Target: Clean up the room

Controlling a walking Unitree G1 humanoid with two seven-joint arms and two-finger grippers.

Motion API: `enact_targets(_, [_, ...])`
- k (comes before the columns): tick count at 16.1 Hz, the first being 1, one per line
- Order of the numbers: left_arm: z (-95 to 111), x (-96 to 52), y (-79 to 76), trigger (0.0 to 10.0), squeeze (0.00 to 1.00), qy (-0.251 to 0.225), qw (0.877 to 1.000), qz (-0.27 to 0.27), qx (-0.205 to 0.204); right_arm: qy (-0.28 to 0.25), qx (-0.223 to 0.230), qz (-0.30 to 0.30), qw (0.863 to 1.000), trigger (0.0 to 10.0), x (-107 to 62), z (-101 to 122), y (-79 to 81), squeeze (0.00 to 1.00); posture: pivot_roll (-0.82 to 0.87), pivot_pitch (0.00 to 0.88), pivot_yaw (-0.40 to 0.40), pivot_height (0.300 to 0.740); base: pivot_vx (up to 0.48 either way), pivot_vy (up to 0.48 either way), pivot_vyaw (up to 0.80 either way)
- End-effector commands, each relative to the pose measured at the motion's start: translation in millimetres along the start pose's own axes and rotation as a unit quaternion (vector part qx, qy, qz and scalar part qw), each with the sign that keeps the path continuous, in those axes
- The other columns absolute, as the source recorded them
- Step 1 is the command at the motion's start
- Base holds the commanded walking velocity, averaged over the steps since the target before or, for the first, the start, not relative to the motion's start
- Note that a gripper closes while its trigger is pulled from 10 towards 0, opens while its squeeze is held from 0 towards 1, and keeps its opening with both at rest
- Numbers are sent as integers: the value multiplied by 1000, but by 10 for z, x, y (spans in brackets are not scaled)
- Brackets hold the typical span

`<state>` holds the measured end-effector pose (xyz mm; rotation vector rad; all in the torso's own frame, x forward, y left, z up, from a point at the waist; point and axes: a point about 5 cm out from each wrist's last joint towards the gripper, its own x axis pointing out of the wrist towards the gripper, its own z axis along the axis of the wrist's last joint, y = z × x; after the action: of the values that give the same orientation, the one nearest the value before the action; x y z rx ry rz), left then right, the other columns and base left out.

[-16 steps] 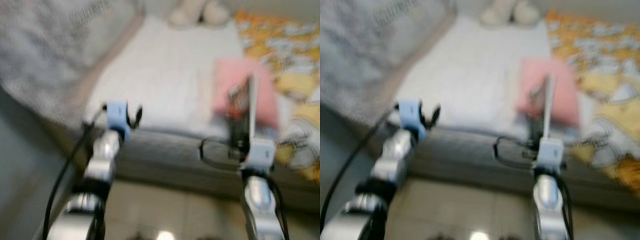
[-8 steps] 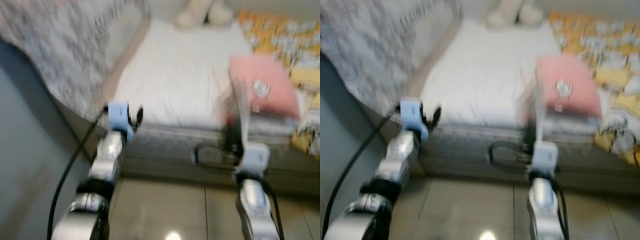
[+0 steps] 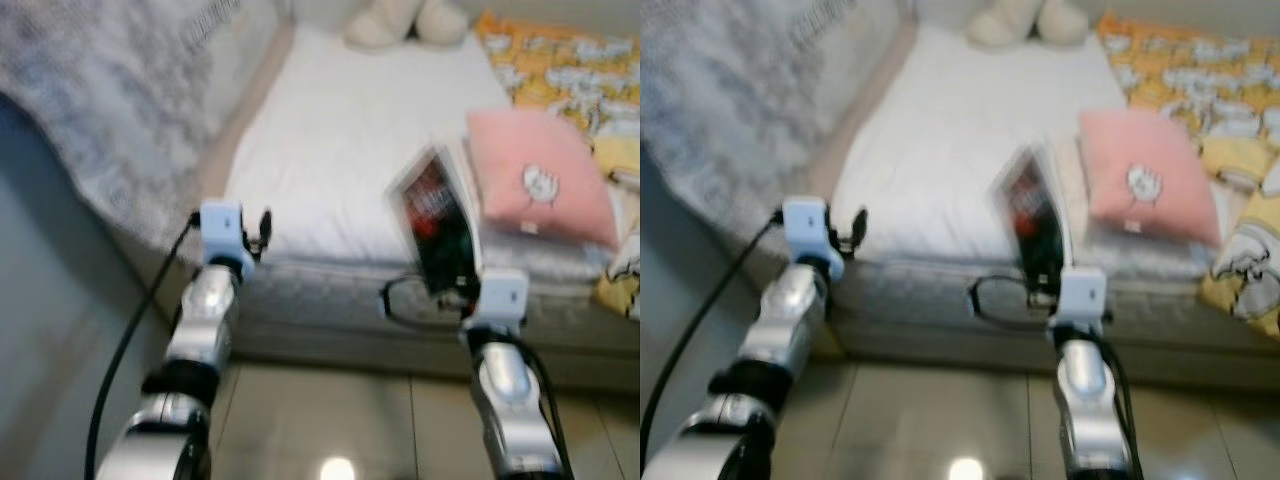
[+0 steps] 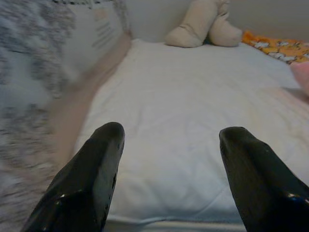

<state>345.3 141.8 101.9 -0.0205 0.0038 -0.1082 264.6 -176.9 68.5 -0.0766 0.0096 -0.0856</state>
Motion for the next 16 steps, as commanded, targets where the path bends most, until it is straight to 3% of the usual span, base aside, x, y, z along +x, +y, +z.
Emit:
enact_targets(1, [72, 33, -42, 10000, 0, -13, 1000, -7, 0, -18, 1, -7, 1000, 0, 36, 66, -26, 0, 51, 0, 30, 740, 472, 0, 0])
enact_targets(9, [90, 42, -91, 10000, 0, -16, 1000, -24, 9, -15, 0, -20, 1000, 0, 17, 25, -55, 0, 49, 0, 40, 740, 475, 0, 0])
enact_targets(16, [88, 48, -125, 10000, 0, -17, 999, -30, 12, -29, -3, -23, 999, 0, 103, 97, -106, 0, 44, 0, 43, 740, 471, 0, 0])
